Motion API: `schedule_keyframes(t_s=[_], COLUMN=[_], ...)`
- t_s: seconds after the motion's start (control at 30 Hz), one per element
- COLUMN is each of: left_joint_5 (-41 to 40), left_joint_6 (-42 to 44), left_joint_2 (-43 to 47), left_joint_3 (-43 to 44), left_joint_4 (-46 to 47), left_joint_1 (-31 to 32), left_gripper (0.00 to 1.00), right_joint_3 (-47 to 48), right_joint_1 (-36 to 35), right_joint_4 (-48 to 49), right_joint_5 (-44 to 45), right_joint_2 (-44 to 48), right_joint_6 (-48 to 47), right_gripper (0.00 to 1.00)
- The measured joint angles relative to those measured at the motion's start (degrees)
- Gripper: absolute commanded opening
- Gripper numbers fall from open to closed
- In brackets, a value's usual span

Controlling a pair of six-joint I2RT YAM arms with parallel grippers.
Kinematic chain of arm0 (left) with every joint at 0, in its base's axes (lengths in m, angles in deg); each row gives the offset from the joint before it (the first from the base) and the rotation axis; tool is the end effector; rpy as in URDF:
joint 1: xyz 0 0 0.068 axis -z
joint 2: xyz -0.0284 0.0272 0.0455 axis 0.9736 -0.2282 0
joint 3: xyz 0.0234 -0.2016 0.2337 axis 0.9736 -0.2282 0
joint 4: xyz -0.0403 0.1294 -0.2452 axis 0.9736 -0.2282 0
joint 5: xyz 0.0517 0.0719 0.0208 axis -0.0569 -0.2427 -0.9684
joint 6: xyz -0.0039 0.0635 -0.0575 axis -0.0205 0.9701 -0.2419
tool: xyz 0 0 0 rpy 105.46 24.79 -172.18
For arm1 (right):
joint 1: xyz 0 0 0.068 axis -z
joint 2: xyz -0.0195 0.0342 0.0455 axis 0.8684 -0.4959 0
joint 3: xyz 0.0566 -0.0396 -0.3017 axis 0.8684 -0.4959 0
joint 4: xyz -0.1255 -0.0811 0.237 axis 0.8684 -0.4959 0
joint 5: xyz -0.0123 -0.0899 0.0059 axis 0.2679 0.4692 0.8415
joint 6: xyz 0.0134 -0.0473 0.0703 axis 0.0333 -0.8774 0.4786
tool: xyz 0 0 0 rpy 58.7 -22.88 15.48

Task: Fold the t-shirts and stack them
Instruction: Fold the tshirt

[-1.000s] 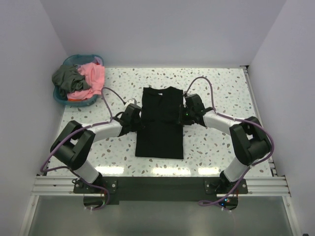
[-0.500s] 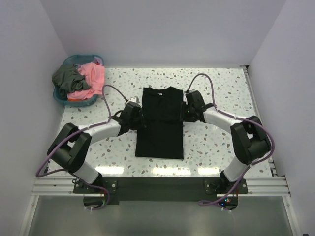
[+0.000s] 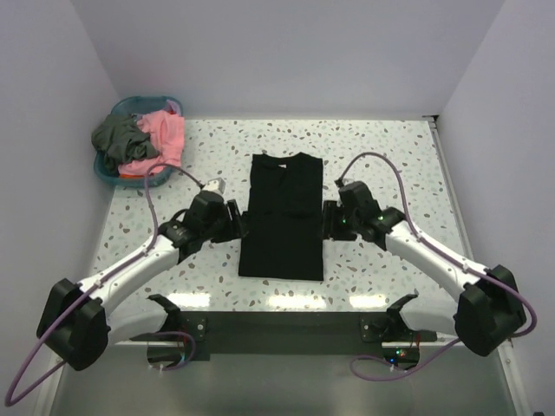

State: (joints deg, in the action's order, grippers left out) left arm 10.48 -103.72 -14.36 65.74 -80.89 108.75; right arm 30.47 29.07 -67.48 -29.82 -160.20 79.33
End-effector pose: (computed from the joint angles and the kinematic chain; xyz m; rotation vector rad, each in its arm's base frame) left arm 0.2274 -0.1364 0.2218 -0.2605 2.3948 -0.5639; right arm 0.2441 0.1511 0.2356 0.0046 2.5158 0.5230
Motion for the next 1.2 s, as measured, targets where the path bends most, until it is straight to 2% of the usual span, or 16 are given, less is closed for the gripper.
schedule_keyframes(t_s=[0.27, 0.63, 0.97, 1.1, 1.2], left_joint_5=[11.4, 18.1, 20.2, 20.7, 20.8], left_joint_6=[-1.9, -4.2, -7.3, -8.4, -8.9], left_joint_2=[3.9, 5.6, 5.6, 5.1, 4.0], left_joint_3=[-11.7, -17.4, -20.4, -21.3, -21.6], left_joint_4=[-3.0, -1.2, 4.6, 6.9, 8.2], left_joint_1=[0.0, 0.0, 0.0, 0.0, 0.0], left_gripper=[0.61, 0.58, 0.48, 0.41, 0.3], right_joint_3=[-16.1, -22.4, -24.5, -25.7, -26.3], right_joint_1=[-3.5, -4.9, -4.9, -4.9, -4.9], right_joint_4=[-2.8, 3.1, 8.2, 11.1, 12.0], right_joint_5=[-6.7, -11.0, -11.3, -11.4, -11.0], right_joint_2=[7.4, 7.3, 7.4, 7.6, 7.5], right_joint_6=[9.2, 18.0, 23.2, 25.1, 25.7], right_gripper=[0.51, 0.47, 0.47, 0.4, 0.31])
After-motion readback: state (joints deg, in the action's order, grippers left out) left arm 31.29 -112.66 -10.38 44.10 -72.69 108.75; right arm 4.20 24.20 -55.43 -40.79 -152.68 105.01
